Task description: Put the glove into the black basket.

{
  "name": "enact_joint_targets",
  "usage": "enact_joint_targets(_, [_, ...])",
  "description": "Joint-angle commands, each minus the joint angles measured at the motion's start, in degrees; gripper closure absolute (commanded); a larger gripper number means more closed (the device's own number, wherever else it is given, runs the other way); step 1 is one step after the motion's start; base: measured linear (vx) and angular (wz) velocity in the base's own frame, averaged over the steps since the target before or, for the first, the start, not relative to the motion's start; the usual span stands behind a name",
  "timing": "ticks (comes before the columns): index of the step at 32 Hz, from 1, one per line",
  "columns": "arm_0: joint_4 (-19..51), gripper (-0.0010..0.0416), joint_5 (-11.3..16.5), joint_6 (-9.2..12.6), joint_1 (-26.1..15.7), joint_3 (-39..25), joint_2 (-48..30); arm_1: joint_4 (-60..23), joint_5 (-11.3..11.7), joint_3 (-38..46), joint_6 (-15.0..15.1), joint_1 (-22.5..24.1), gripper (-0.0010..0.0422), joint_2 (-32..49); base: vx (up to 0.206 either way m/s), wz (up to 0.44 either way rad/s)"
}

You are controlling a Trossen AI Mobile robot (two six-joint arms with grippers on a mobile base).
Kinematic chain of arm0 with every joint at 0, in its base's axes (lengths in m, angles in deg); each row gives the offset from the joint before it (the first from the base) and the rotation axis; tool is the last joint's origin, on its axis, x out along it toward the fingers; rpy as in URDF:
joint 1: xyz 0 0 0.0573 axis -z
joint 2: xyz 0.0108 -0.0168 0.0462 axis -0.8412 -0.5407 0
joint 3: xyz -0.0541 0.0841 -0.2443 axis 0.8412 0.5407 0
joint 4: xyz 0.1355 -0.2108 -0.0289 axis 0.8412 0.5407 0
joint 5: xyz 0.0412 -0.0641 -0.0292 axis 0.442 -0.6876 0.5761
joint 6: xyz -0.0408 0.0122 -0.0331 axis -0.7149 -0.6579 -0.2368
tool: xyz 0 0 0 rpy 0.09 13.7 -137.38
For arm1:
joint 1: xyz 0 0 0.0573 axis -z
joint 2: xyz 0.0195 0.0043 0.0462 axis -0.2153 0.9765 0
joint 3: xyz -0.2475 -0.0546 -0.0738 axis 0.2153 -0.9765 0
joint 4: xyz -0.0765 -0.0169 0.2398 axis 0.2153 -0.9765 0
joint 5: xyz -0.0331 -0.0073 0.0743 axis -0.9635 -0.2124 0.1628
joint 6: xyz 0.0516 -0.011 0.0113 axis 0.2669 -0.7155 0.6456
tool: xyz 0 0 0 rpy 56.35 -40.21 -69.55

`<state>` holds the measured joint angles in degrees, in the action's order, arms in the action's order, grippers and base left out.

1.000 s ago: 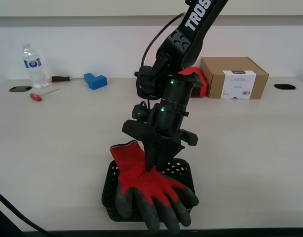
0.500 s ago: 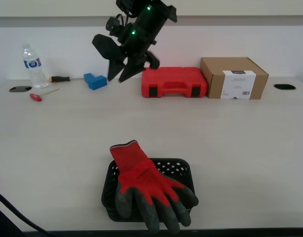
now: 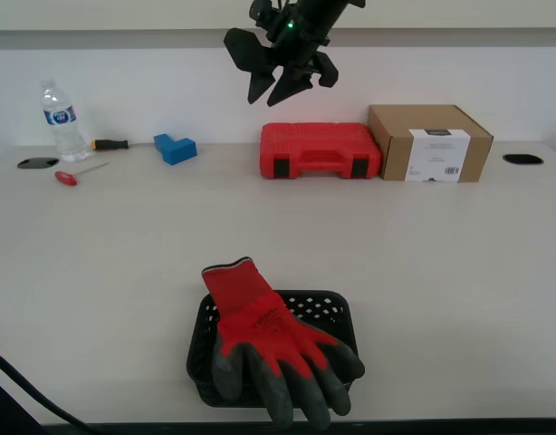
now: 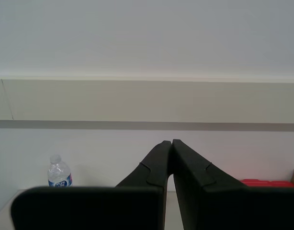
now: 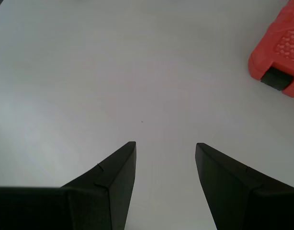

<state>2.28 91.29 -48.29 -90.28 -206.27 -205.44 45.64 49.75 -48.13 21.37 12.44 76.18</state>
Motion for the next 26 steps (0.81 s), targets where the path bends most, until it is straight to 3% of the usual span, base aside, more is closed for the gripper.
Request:
enact_joint_targets(1, [-0.35, 0.0234, 0.0, 0.15, 0.02, -0.24, -0.02, 0.26, -0.02, 0.04, 0.0, 0.02, 0.0412, 0.02, 0.0, 0.0])
enact_joint_targets(26, [-0.55, 0.0234, 0.0, 0.15, 0.02, -0.24, -0.02, 0.26, -0.02, 0.04, 0.0, 0.02, 0.0412, 0.02, 0.0, 0.0])
